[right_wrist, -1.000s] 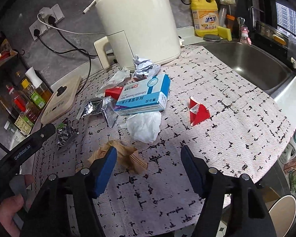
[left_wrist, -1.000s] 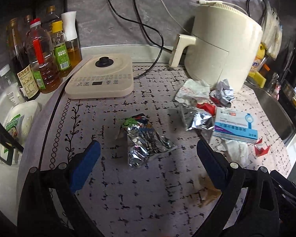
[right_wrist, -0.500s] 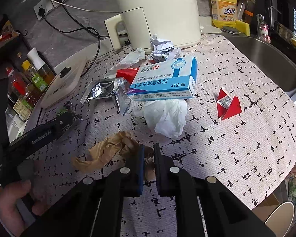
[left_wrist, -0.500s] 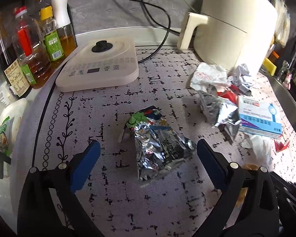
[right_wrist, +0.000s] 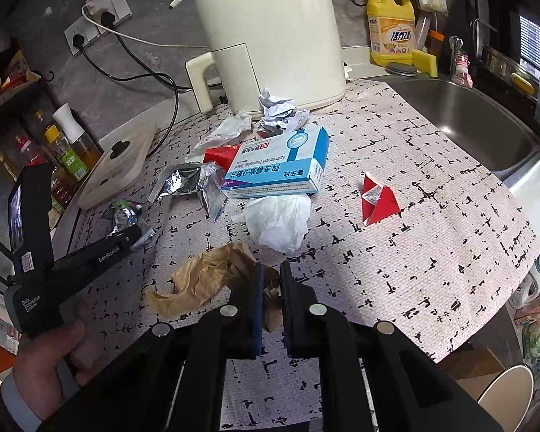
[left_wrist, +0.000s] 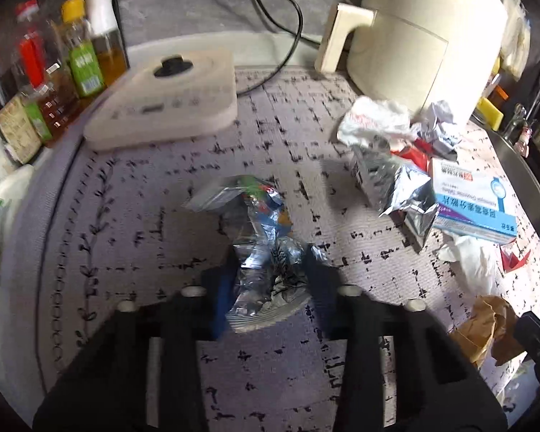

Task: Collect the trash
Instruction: 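Grasp the silver snack wrapper with the left gripper while the right gripper grasps the crumpled tan paper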

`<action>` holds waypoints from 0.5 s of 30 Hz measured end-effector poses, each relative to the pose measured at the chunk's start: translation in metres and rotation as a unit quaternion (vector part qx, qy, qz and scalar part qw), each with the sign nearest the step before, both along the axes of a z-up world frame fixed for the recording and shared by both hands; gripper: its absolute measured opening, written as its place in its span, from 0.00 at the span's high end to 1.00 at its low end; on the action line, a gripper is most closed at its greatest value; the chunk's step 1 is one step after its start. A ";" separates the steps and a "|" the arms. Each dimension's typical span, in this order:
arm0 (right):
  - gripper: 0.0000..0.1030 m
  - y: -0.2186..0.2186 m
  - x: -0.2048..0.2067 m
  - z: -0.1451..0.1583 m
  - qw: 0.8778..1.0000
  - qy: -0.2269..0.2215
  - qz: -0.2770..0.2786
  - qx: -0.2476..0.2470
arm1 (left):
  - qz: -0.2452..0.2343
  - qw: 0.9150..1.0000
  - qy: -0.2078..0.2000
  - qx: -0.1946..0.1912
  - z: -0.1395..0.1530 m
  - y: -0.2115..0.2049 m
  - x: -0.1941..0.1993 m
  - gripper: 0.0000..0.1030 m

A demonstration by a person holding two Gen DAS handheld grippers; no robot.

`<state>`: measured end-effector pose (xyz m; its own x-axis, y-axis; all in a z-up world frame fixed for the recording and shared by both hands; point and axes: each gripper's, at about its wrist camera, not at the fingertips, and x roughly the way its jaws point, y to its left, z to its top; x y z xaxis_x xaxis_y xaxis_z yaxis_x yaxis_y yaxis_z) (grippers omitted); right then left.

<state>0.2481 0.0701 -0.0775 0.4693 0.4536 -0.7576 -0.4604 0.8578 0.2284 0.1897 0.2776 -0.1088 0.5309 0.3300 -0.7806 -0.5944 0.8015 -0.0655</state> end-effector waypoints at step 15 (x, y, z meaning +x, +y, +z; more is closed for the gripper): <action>0.91 -0.076 -0.026 0.023 0.999 -0.026 -0.044 0.015 | -0.044 0.996 -0.066 0.034 0.050 -0.079 -0.020 0.85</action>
